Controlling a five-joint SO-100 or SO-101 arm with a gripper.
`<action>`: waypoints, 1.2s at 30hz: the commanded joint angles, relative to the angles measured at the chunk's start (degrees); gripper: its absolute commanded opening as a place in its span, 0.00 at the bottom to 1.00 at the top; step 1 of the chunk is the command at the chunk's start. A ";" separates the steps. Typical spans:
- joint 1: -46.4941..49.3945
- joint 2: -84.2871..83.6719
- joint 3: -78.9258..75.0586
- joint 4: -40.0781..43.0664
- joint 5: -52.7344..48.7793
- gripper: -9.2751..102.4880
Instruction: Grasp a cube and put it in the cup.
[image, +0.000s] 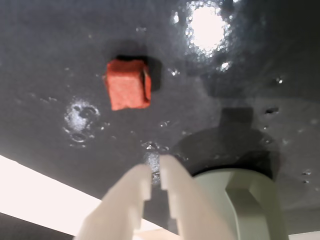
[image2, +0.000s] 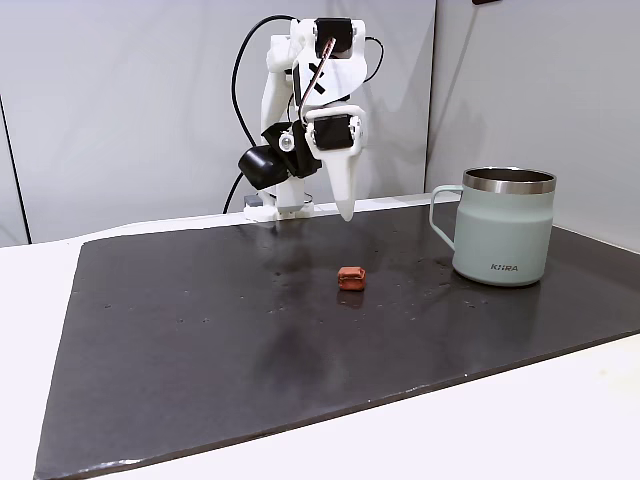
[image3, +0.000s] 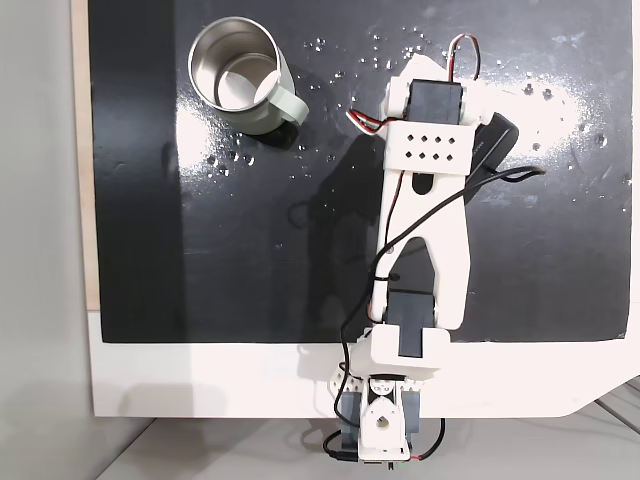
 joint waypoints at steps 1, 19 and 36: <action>0.70 -0.09 -4.39 0.79 0.44 0.08; 0.97 -4.92 -10.37 4.31 -2.46 0.31; 1.85 -14.33 -15.91 5.62 -2.99 0.33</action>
